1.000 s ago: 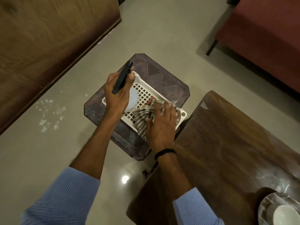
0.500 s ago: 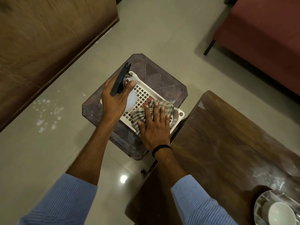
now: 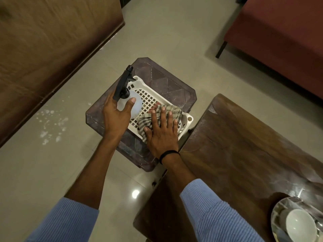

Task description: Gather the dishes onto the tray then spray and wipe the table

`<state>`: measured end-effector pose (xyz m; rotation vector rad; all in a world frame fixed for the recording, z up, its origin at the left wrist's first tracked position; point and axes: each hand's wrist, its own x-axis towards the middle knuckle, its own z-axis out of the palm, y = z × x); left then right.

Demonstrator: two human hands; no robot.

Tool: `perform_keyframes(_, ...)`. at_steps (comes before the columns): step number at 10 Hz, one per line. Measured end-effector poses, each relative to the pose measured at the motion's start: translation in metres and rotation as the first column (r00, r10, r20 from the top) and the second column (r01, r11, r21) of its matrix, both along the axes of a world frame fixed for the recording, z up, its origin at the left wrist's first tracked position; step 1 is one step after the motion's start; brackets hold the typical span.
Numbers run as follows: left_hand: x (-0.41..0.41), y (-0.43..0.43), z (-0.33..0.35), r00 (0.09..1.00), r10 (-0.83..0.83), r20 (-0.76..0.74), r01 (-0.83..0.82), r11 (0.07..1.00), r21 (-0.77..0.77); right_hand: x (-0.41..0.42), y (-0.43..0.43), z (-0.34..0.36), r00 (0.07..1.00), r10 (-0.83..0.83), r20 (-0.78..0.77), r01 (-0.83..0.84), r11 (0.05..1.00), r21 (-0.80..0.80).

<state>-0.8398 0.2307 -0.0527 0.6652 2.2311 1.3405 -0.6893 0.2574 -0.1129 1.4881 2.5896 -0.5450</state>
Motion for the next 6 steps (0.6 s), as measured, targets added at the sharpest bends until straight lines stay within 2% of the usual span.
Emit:
perform_keyframes(2,0.005,-0.01,0.002,0.999,0.012,-0.041,-0.013,1.0,-0.02,0.006,0.001,0.018,0.996,0.015,-0.085,-0.023,0.996,-0.085)
perform_keyframes(4,0.024,-0.027,0.018,0.981,0.045,-0.191,-0.058,0.996,-0.061,0.024,-0.009,0.044,0.987,-0.035,-0.157,0.026,0.998,-0.059)
perform_keyframes(5,0.046,-0.041,0.039,0.954,0.087,-0.288,-0.096,0.995,-0.018,0.038,-0.015,0.061,0.981,-0.06,-0.186,0.057,0.998,-0.016)
perform_keyframes(6,0.07,-0.057,0.065,0.939,0.057,-0.34,-0.052,0.998,0.025,0.058,-0.025,0.084,0.972,-0.089,-0.217,0.086,0.996,-0.022)
